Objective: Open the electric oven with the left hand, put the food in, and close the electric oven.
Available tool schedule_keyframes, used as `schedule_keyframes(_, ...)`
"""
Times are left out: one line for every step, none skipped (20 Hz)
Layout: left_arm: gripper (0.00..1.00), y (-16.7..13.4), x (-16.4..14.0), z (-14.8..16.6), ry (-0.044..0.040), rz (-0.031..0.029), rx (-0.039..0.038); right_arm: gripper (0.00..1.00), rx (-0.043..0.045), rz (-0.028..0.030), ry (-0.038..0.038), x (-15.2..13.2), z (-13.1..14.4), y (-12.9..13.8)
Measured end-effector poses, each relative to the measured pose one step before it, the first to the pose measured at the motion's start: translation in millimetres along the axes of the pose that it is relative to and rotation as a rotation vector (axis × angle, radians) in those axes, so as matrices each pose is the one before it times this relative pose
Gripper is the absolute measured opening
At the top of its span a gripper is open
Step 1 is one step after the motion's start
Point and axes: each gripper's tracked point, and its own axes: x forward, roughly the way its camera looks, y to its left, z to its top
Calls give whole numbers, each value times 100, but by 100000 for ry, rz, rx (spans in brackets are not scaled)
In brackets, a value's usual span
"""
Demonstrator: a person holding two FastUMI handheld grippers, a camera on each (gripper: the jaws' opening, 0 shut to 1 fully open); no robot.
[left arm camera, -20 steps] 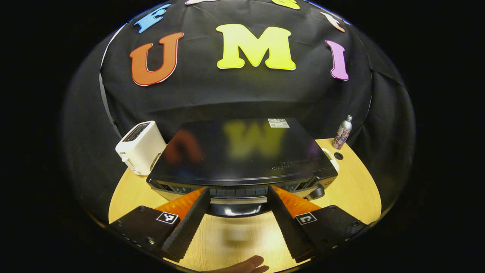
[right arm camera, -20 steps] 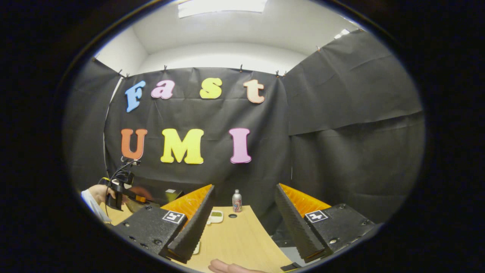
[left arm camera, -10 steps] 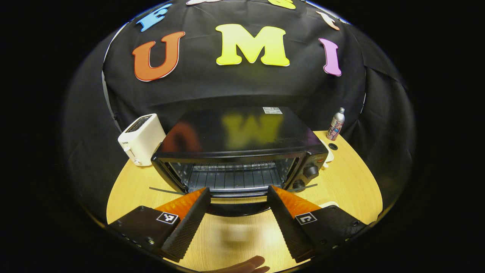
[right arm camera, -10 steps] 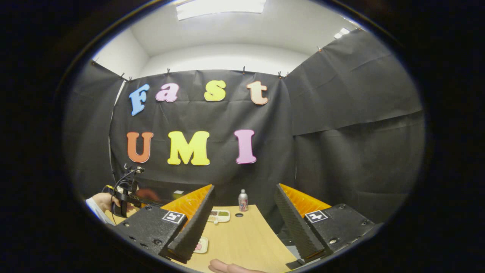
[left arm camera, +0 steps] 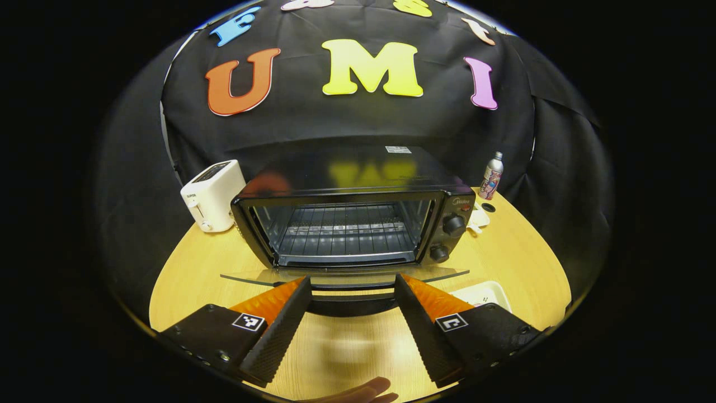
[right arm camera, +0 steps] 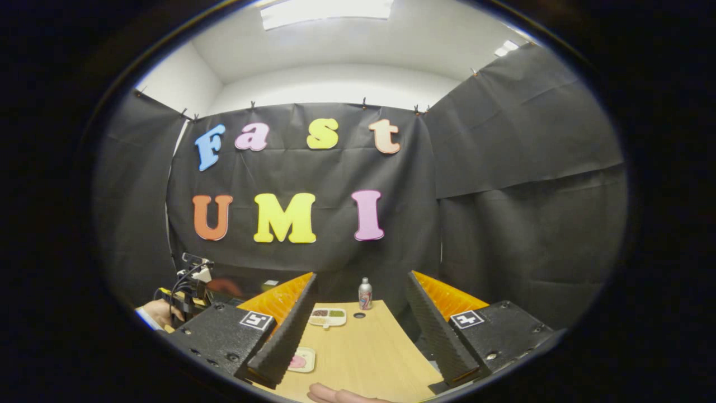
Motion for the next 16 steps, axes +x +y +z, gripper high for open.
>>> schedule_keyframes(95,-43,-176,-736,-587,-12,-95,96,22,392,55,-192,-38,86)
schedule_keyframes(95,-61,-89,-591,-358,158,-389,96,-226,52,-95,-113,-67,-39)
schedule_keyframes(95,-82,-95,-543,-718,34,-15,96,-212,-186,-334,-102,78,-62)
schedule_keyframes(95,-90,-112,-645,-940,82,-49,96,-167,-201,-189,-44,11,-62)
schedule_keyframes(95,20,-72,-423,-1252,71,223,96,44,-188,-320,-105,45,-14)
schedule_keyframes(95,-48,-34,-484,-871,59,-142,96,9,-129,-268,-77,126,-39)
schedule_keyframes(95,-55,-38,-359,-543,49,15,96,11,-54,-189,17,89,64)
schedule_keyframes(95,-16,-63,-371,-1041,-1,543,96,-95,51,-102,-148,-122,64)
schedule_keyframes(95,-15,-27,-221,-1758,72,175,96,-118,165,-82,-57,-30,60)
schedule_keyframes(95,16,-23,-39,-1727,201,-200,96,-134,155,-77,-42,-119,44)
schedule_keyframes(95,-49,48,-211,-1455,98,297,96,-14,29,-118,-32,-75,39)
schedule_keyframes(95,-46,-38,-510,-1104,119,88,96,-68,146,-15,-97,-132,123)
schedule_keyframes(95,-53,27,-512,-416,66,-151,96,-55,198,80,15,-88,164)
schedule_keyframes(95,-18,78,-453,-684,31,43,96,-61,107,246,30,-230,25)
schedule_keyframes(95,-90,-6,-554,-349,48,64,96,-137,37,364,-11,-151,4)
schedule_keyframes(95,-69,22,-467,-844,21,89,96,-135,70,342,-24,-207,102)
